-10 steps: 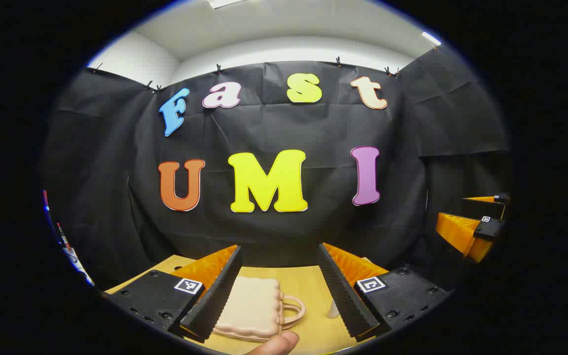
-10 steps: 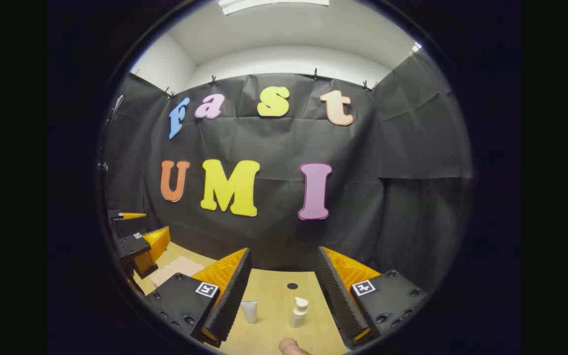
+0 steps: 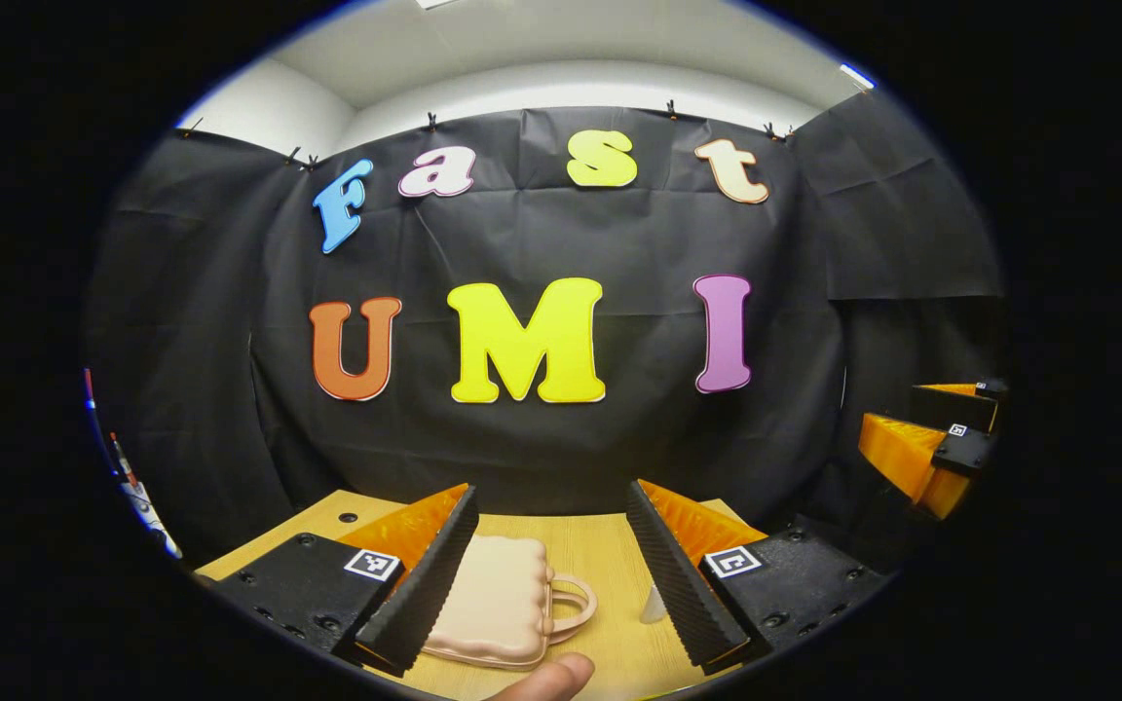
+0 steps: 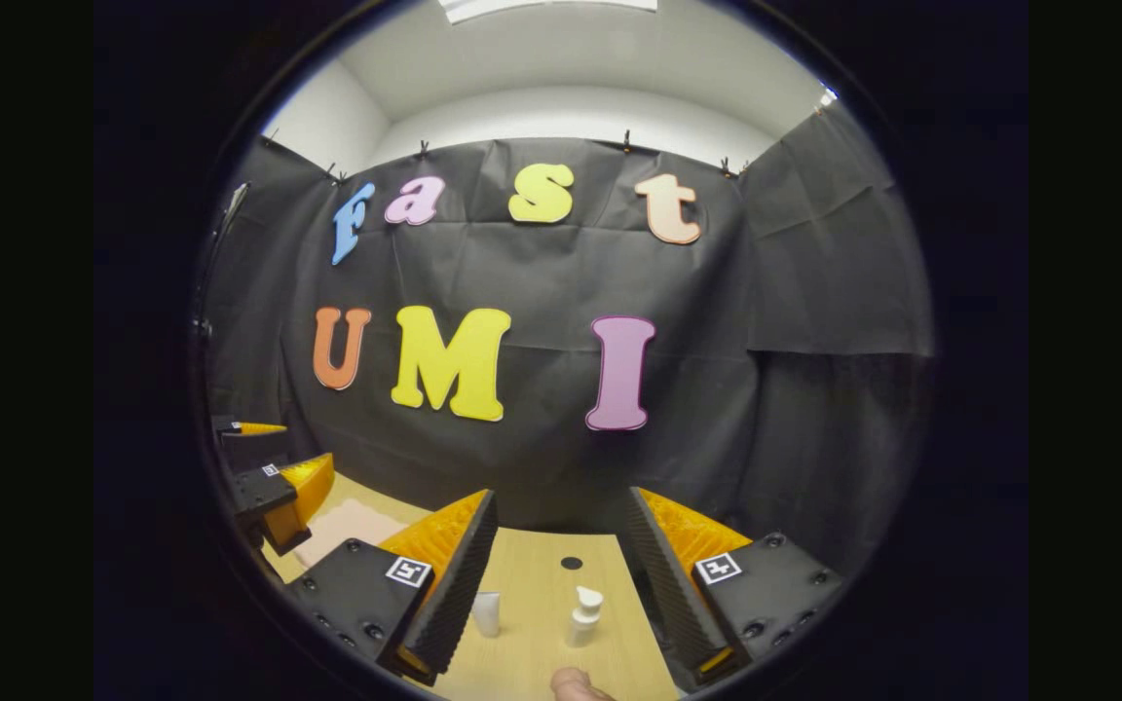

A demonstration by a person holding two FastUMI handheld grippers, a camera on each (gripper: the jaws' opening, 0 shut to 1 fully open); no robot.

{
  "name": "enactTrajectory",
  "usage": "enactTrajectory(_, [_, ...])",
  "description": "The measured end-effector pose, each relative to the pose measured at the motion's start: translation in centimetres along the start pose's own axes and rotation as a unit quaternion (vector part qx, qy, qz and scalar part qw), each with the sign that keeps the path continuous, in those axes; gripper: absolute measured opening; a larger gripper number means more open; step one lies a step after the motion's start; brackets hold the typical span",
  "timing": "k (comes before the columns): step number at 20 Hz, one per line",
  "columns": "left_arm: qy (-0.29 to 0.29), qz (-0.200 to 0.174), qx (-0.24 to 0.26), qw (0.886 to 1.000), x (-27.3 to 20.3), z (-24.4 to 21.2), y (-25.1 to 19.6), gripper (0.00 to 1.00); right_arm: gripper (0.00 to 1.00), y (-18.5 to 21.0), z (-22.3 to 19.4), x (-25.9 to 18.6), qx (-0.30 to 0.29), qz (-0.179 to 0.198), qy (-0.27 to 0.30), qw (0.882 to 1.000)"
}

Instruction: First open the suitcase, pack the skin care products into it, and then close the suitcase.

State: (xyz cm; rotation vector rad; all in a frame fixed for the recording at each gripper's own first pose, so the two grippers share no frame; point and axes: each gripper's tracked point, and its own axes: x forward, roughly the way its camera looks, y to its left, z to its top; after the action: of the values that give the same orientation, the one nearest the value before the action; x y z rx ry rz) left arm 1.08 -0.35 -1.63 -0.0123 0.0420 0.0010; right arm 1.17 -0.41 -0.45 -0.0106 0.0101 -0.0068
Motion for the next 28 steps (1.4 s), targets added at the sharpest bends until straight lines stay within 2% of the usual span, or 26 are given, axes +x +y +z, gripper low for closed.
enactTrajectory(9, [-0.005, 0.009, 0.019, 1.0, 1.4, -1.7, 0.4, 0.98, 0.8, -0.7, -0.7, 1.0, -0.008, -0.006, 0.005, 1.0])
enactTrajectory(13, [0.012, 0.02, 0.077, 0.997, 3.4, -7.1, 1.9, 0.98, 0.79, -2.7, -1.6, 1.0, -0.01, -0.026, 0.014, 1.0])
enactTrajectory(15, [0.019, 0.0, 0.098, 0.995, 4.3, -10.3, 1.3, 0.99, 0.8, -3.7, -2.1, 1.0, -0.011, -0.035, 0.019, 0.999])
enactTrajectory(17, [0.04, -0.012, 0.143, 0.989, 4.8, -13.8, 0.8, 0.99, 0.79, -4.4, -2.6, 0.8, -0.014, -0.042, 0.025, 0.999])
enactTrajectory(20, [0.06, -0.018, 0.223, 0.973, 4.9, -17.7, 0.1, 0.99, 0.8, -4.7, -2.6, 0.5, -0.004, -0.035, 0.022, 0.999])
enactTrajectory(22, [0.07, -0.024, 0.285, 0.956, 5.1, -19.9, -0.6, 0.99, 0.79, -4.5, -2.5, 0.1, 0.008, -0.024, 0.016, 1.0])
enactTrajectory(28, [0.087, -0.036, 0.461, 0.882, 6.9, -25.5, -2.1, 0.98, 0.8, -6.7, -3.3, -0.8, 0.009, -0.023, 0.003, 1.0])
